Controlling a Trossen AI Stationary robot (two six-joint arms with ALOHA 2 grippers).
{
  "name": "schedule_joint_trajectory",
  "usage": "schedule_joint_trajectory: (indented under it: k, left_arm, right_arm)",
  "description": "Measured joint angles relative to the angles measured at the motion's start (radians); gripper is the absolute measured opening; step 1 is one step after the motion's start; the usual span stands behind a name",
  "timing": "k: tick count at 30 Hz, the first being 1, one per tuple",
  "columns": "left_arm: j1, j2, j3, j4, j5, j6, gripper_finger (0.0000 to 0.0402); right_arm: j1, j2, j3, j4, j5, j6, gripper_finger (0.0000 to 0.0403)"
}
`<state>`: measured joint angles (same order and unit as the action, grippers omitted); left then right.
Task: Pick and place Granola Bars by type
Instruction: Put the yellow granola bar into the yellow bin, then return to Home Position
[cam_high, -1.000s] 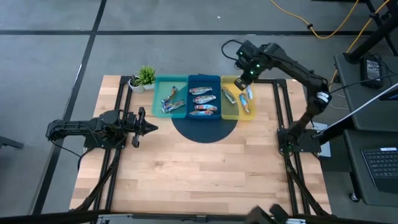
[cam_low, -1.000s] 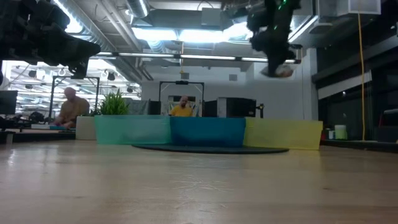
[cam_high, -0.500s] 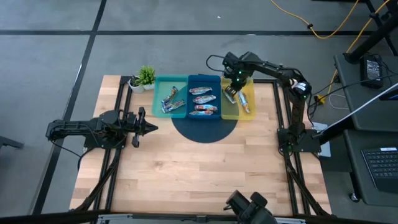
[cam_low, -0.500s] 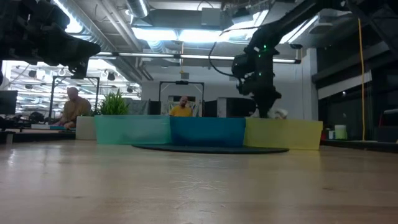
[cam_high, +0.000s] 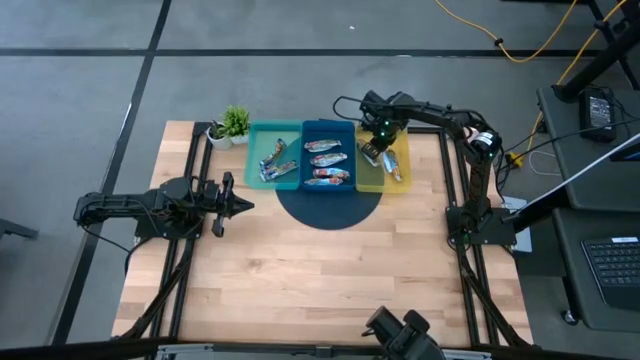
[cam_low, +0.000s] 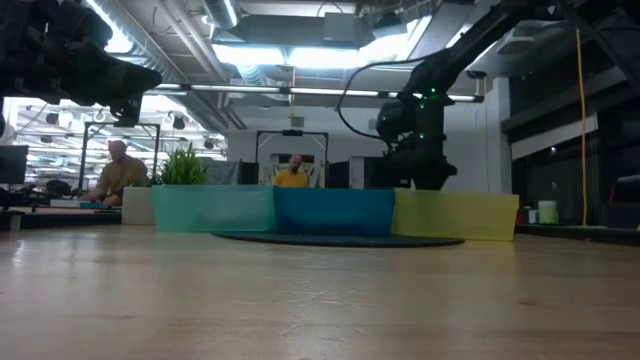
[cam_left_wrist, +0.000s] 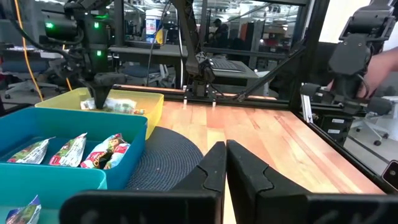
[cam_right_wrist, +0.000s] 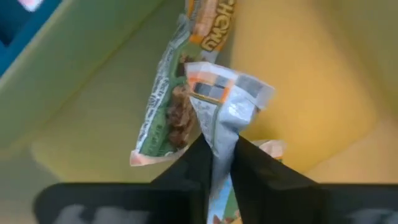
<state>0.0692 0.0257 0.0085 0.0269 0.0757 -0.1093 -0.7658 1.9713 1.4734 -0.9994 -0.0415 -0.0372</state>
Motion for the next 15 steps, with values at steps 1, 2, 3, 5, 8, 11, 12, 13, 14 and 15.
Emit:
schedule_joint_trajectory:
  k: [1,2,3,5,8,11,12,13,14,15]
  left_arm:
    - [0.0,0.0,0.0,0.0,0.0,0.0,0.0007]
    - [0.0,0.0,0.0,0.0,0.0,0.0,0.0007]
    - [0.0,0.0,0.0,0.0,0.0,0.0,0.0008]
    - [0.0,0.0,0.0,0.0,0.0,0.0,0.0008]
    - [0.0,0.0,0.0,0.0,0.0,0.0,0.0006]
    - [0.0,0.0,0.0,0.0,0.0,0.0,0.0004]
    - [0.0,0.0,0.0,0.0,0.0,0.0,0.0004]
    - [0.0,0.0,0.0,0.0,0.0,0.0,0.0004]
    - [0.0,0.0,0.0,0.0,0.0,0.0,0.0005]
    - [0.0,0.0,0.0,0.0,0.0,0.0,0.0006]
  right_arm:
    - [0.0,0.0,0.0,0.001,0.003,0.001,0.0059]
    - [0.0,0.0,0.001,-0.003,0.003,0.002,0.0071]
    - [0.0,0.0,0.007,-0.011,0.003,0.003,0.0084]
    - [0.0,-0.004,0.025,-0.024,0.004,0.015,0.0113]
    - [0.006,-0.031,0.05,-0.051,0.007,0.041,0.0155]
    - [0.027,-0.101,0.063,-0.036,0.037,0.061,0.0181]
    - [0.041,-0.134,0.066,-0.022,0.053,0.061,0.0184]
    - [0.056,-0.171,0.067,0.001,0.058,0.06,0.0185]
    - [0.074,-0.212,0.067,0.026,0.058,0.06,0.0184]
    - [0.095,-0.253,0.067,0.053,0.053,0.06,0.018]
